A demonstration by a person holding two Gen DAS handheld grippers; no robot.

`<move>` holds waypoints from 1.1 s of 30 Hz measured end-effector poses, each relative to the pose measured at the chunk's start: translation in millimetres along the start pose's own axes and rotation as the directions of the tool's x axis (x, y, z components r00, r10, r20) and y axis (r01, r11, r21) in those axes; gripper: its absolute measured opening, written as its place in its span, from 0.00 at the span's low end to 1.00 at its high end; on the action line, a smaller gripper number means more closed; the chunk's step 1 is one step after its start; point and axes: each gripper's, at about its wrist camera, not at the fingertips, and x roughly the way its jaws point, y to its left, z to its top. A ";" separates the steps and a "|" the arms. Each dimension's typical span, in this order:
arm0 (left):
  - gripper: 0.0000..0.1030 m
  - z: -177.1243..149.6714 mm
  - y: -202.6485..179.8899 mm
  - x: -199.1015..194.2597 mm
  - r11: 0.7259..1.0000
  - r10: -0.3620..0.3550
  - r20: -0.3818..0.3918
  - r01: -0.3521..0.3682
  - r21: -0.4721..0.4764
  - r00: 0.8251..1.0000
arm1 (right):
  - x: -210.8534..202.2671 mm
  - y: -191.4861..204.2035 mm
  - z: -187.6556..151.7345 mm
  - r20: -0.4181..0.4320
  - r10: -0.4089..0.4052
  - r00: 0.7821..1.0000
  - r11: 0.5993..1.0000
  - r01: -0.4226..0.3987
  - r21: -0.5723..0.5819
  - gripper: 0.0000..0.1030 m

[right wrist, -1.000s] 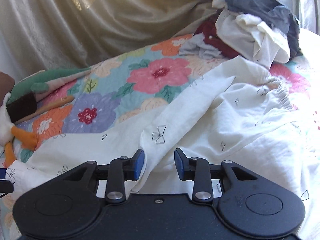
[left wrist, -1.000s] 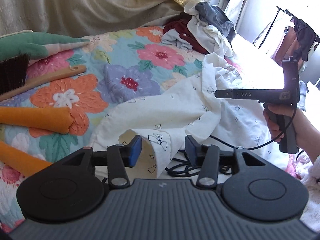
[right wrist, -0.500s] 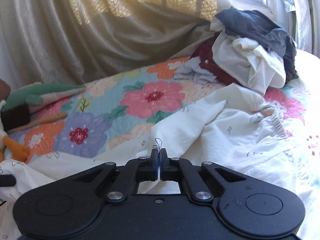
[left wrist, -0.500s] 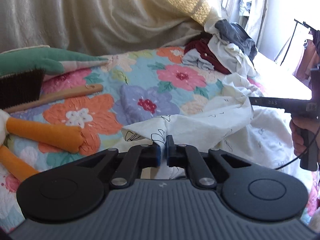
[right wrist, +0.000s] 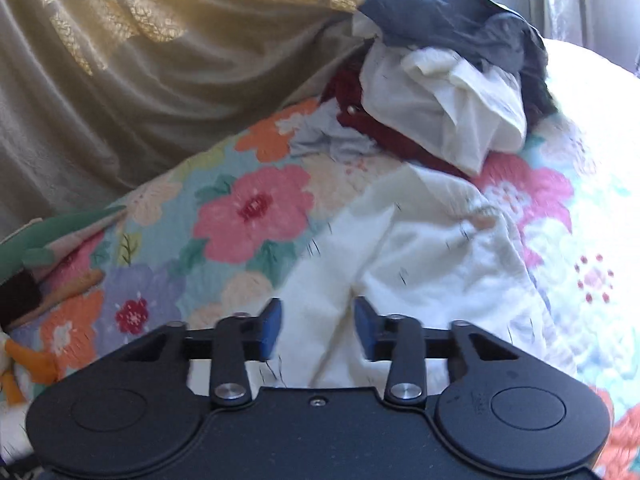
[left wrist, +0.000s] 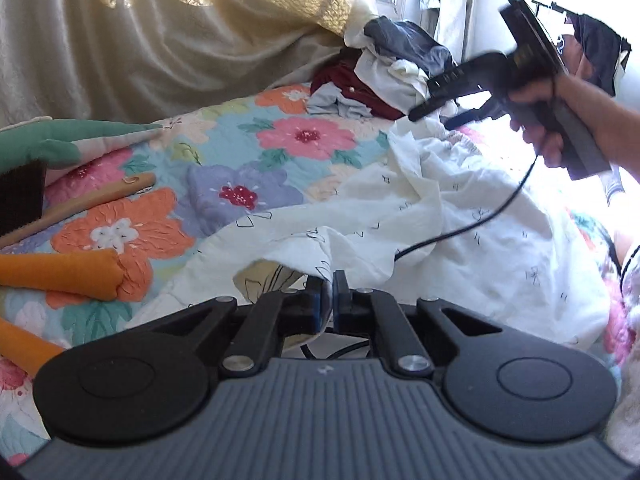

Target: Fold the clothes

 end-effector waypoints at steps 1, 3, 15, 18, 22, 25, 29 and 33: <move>0.06 0.9 -0.2 1.6 1.000 0.001 -0.003 -0.001 0.000 1.000 | 8.9 3.1 9.2 -0.024 -0.020 1.000 0.999 0.019 -0.026 0.71; 0.09 5.4 6.1 1.0 0.999 -0.011 0.011 0.012 -0.048 1.000 | 26.1 5.0 19.8 -0.065 -0.047 0.997 0.997 0.043 -0.065 0.71; 0.03 19.0 32.4 39.2 0.986 0.054 -0.016 -0.056 -0.160 0.998 | 79.0 -30.2 19.4 -0.100 0.017 0.995 0.998 -0.024 -0.066 0.31; 0.03 37.2 46.8 37.1 0.979 0.178 0.059 -0.171 -0.107 0.982 | 92.2 -39.0 19.3 -0.109 0.033 0.993 0.997 -0.041 -0.066 0.04; 0.02 81.1 82.6 37.0 0.913 0.405 0.192 -0.383 -0.143 0.894 | 75.8 -43.3 39.8 0.038 0.114 0.993 0.992 -0.112 -0.056 0.04; 0.02 112.9 113.5 40.5 0.870 0.485 0.281 -0.424 -0.250 0.828 | 66.8 -45.9 56.4 0.149 0.180 0.972 0.983 -0.176 -0.045 0.09; 0.03 142.6 141.5 88.9 0.830 0.553 0.243 -0.501 -0.246 0.797 | 67.4 -49.7 66.3 0.141 0.144 0.979 0.990 -0.142 -0.025 0.54; 0.03 149.9 167.5 148.6 0.788 0.603 0.103 -0.572 -0.228 0.791 | 67.4 -73.4 58.5 0.105 0.074 0.992 0.997 -0.073 -0.016 0.58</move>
